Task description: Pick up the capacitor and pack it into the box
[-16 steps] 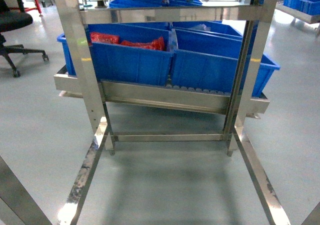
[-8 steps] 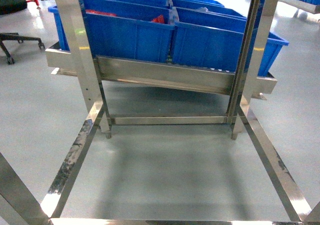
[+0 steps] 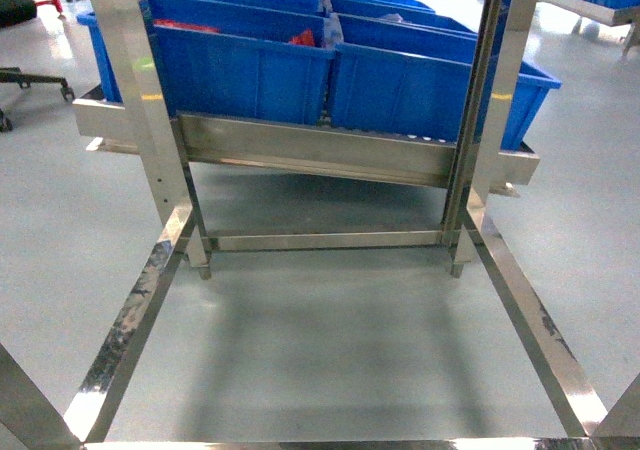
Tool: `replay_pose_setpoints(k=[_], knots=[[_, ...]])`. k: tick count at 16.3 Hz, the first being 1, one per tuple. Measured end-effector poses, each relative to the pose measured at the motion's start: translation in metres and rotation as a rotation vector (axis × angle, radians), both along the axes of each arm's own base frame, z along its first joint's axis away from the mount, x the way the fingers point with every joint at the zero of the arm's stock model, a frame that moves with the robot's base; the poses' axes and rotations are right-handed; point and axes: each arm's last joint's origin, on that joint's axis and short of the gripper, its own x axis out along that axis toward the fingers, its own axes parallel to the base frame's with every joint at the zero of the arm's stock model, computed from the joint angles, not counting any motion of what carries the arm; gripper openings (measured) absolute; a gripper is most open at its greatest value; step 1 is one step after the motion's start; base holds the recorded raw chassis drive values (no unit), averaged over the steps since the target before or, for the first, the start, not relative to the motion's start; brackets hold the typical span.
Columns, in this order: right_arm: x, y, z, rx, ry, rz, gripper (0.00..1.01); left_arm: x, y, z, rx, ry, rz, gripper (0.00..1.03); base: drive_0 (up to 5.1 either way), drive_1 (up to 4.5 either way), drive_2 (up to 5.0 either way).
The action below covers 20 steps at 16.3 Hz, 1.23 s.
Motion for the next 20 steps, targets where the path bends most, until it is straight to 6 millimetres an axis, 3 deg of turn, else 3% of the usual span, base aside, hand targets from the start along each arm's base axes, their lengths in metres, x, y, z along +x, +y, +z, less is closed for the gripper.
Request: replay_pose_setpoints(k=[8, 20], knots=[[0.0000, 0.0000, 0.0000, 0.000, 0.000, 0.000, 0.98, 0.0000, 0.0000, 0.0000, 0.000, 0.000, 0.000, 0.43, 0.0, 0.00, 0.0], [0.0000, 0.0000, 0.0005, 0.000, -0.005, 0.000, 0.98, 0.0000, 0.0001, 0.0001, 0.000, -0.001, 0.000, 0.43, -4.9, 2.50, 2.5]])
